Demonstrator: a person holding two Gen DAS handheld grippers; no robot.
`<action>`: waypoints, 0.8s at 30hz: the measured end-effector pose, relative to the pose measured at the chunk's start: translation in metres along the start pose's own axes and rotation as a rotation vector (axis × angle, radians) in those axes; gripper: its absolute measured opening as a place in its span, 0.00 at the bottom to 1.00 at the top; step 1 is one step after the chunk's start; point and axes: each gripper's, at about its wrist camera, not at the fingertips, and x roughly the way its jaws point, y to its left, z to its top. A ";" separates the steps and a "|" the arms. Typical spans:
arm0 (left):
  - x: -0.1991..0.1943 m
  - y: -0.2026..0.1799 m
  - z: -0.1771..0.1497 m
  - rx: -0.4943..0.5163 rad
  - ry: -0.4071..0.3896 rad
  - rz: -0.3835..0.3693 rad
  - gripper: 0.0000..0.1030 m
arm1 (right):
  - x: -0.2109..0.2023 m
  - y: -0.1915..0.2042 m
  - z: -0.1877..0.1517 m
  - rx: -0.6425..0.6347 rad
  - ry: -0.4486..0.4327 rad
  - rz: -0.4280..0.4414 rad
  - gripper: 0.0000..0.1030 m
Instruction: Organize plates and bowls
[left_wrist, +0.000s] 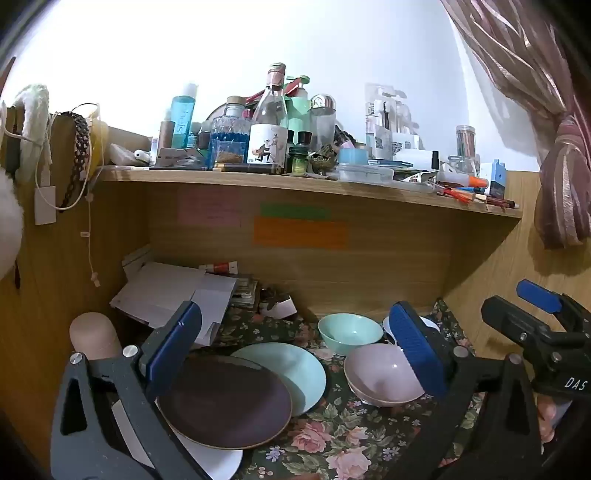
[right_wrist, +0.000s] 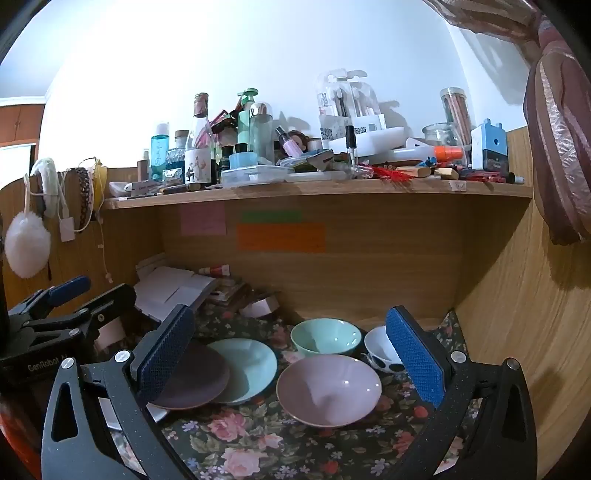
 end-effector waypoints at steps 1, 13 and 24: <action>-0.001 0.000 0.000 0.001 -0.003 0.004 1.00 | -0.001 0.000 0.000 0.002 0.000 0.002 1.00; 0.002 0.002 0.004 0.009 -0.017 0.005 1.00 | 0.004 -0.001 0.000 0.018 -0.005 0.009 1.00; -0.005 -0.002 0.006 0.017 -0.047 0.015 1.00 | 0.004 0.003 0.001 0.013 -0.003 0.012 1.00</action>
